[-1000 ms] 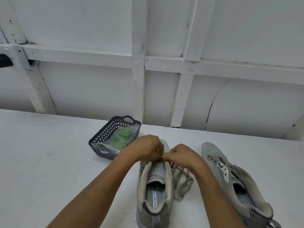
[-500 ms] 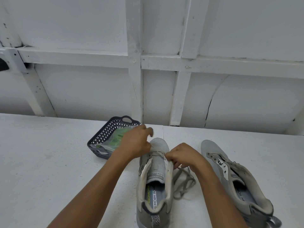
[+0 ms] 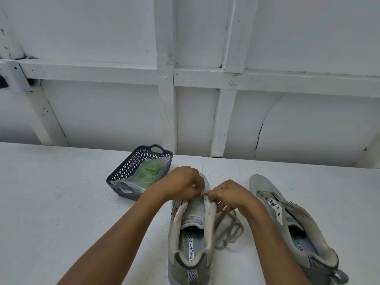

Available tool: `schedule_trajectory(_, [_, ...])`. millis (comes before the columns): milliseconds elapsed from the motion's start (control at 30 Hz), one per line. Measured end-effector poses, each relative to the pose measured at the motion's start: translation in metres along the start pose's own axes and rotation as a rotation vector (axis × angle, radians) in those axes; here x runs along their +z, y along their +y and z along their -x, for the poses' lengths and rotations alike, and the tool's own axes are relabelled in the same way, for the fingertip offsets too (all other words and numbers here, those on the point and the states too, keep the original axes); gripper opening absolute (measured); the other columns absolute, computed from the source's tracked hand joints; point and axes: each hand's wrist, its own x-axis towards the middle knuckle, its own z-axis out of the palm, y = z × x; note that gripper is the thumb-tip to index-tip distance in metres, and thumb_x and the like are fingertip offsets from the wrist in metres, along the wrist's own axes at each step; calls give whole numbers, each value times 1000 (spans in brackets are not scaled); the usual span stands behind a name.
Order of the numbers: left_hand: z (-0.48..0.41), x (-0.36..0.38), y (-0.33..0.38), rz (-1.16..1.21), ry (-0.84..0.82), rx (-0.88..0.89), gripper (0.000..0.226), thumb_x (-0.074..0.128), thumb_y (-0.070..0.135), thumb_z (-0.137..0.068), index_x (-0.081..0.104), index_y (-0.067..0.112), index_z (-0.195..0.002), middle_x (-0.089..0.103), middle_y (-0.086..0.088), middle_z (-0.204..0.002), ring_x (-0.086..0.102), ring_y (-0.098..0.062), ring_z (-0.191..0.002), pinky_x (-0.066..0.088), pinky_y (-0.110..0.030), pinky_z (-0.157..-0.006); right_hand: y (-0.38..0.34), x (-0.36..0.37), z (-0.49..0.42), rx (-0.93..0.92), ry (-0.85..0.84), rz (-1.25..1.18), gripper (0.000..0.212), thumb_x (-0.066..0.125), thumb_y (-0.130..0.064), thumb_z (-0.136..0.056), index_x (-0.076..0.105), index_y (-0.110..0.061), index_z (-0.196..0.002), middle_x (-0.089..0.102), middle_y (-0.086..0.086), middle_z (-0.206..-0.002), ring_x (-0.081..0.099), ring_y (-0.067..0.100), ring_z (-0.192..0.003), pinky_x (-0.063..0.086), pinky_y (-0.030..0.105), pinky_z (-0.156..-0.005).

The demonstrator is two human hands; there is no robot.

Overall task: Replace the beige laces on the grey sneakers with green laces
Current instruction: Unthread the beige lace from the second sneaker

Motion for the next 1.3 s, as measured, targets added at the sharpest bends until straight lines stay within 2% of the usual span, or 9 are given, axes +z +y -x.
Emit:
schedule_trajectory(133, [14,-13,8,876,177,-31,9,60,11,-97,61,10,-88,74,-12,-92,71,-25,-91,55,-37,-90,3,-3,1,10,10,-23,25,60,-11,-81,60,-13,-56,56,-4,-48,59,11,-45,42,23,-57])
schedule_trajectory(233, [16,-19,13,1232,197,-105,9,50,7,-101,50,6,-92,60,-9,-67,55,-23,-58,53,-36,-63,5,-3,2,17,20,-33,26,60,-10,-83,57,-13,-57,51,-5,-45,55,8,-40,35,22,-52])
schedule_trajectory(333, [12,-16,10,1002,176,-213,9,59,15,-98,54,10,-92,52,1,-64,40,-15,-54,39,-26,-50,5,-2,1,22,13,-53,24,61,-12,-82,57,-12,-59,53,0,-53,57,11,-42,32,24,-52])
schedule_trajectory(533, [3,-2,11,73,-121,-164,11,72,27,-84,72,21,-92,61,11,-81,59,-13,-82,46,-24,-68,1,2,0,15,2,-34,28,61,-13,-80,60,-15,-52,57,1,-55,61,17,-50,32,22,-50])
schedule_trajectory(700, [8,-4,7,507,89,-172,11,72,25,-89,71,20,-78,67,14,-70,58,1,-69,45,-18,-66,1,0,1,14,12,-20,24,60,-14,-80,61,-14,-56,64,7,-69,62,17,-52,38,18,-49])
schedule_trajectory(867, [17,-22,10,1286,225,-174,17,52,17,-102,53,6,-89,68,-21,-77,67,-32,-69,53,-31,-64,3,1,-2,15,4,-21,19,60,-12,-82,62,-12,-63,63,6,-68,63,15,-49,40,21,-53])
schedule_trajectory(967, [17,-24,9,907,130,-236,24,57,27,-100,55,5,-93,59,-5,-67,49,-14,-51,41,-23,-51,2,2,-4,11,-8,-30,11,59,-10,-82,65,-8,-72,61,9,-71,63,15,-48,42,26,-58])
schedule_trajectory(1133, [9,-8,5,115,-132,-179,17,67,34,-89,67,19,-98,65,3,-94,59,-16,-87,46,-28,-71,2,4,-5,16,0,-18,15,59,-10,-79,62,-11,-64,58,5,-62,62,17,-48,41,24,-56])
schedule_trajectory(1300, [10,-2,8,351,17,-138,11,67,23,-91,67,28,-81,65,11,-83,59,-10,-83,46,-27,-75,3,3,-3,17,14,-29,21,58,-11,-79,60,-12,-59,56,6,-59,60,18,-49,36,21,-51])
